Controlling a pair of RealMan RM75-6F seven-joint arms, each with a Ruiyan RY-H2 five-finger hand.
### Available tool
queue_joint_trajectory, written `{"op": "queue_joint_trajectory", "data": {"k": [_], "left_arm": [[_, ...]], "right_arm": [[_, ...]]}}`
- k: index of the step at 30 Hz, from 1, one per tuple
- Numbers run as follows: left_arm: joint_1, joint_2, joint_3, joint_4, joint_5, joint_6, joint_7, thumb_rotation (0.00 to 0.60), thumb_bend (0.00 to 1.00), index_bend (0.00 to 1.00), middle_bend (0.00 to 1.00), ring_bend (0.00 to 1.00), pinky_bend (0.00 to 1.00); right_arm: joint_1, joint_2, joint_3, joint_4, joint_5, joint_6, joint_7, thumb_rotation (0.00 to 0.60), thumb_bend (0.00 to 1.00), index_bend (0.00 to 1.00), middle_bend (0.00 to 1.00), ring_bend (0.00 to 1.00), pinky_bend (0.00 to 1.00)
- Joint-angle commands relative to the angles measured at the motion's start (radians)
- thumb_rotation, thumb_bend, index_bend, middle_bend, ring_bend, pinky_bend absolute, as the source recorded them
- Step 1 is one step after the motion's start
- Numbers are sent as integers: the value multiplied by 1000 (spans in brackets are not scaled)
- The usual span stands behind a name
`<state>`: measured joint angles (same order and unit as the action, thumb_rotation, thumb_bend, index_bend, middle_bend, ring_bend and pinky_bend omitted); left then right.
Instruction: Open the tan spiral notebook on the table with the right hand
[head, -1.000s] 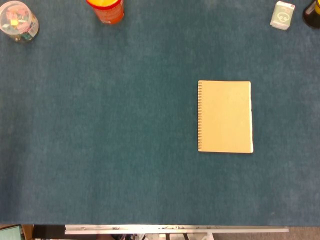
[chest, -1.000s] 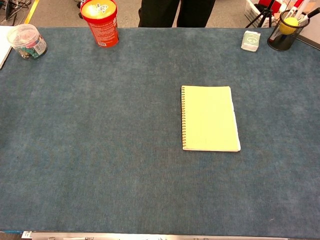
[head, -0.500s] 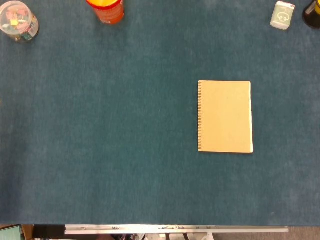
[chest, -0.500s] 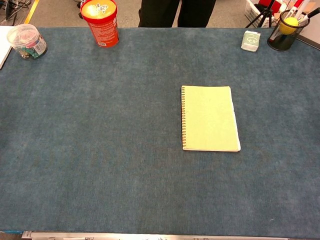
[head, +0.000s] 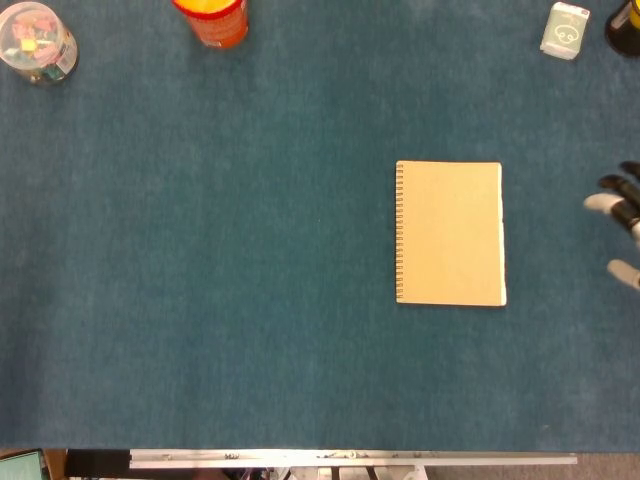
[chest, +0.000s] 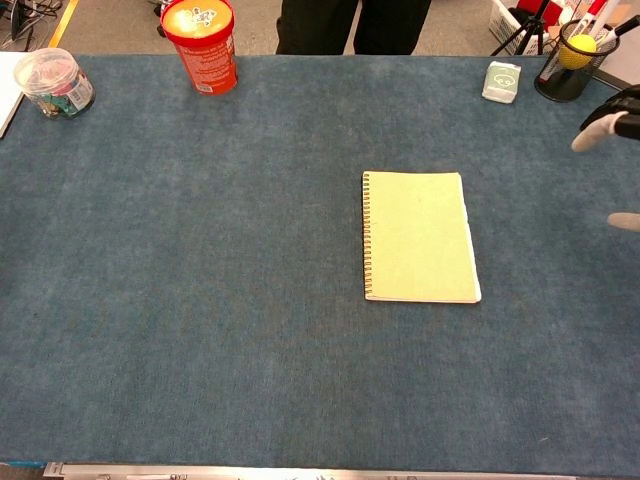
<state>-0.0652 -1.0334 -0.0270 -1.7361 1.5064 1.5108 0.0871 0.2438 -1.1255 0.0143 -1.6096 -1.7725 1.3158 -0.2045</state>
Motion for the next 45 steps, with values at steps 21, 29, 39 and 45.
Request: {"op": "queue_joint_trajectory", "data": {"k": [21,29,39,45], "left_arm": [[19,10,22,10,0,-9,-20,600,509,295,275,153,166],[23,8,22,20,-7,-11,-29,600,509,296,275,152,166],[24,2,19,34,-14,-13,-29,600,509,296,275,152,166],[26,3,16,41,-17,-11,-34,600,509,297,275,152,166]], "right_arm": [[145,-236,-74,138,-13,-241,-109,600,5,310,261,145,213],[164,-299,-84,196,11,-268,-103,600,10,310,261,144,213],[181,-352,-84,255,28,-265,-115,600,21,310,261,144,213],[186,-376,-86,286,40,-260,-113,600,31,310,261,144,213]]}}
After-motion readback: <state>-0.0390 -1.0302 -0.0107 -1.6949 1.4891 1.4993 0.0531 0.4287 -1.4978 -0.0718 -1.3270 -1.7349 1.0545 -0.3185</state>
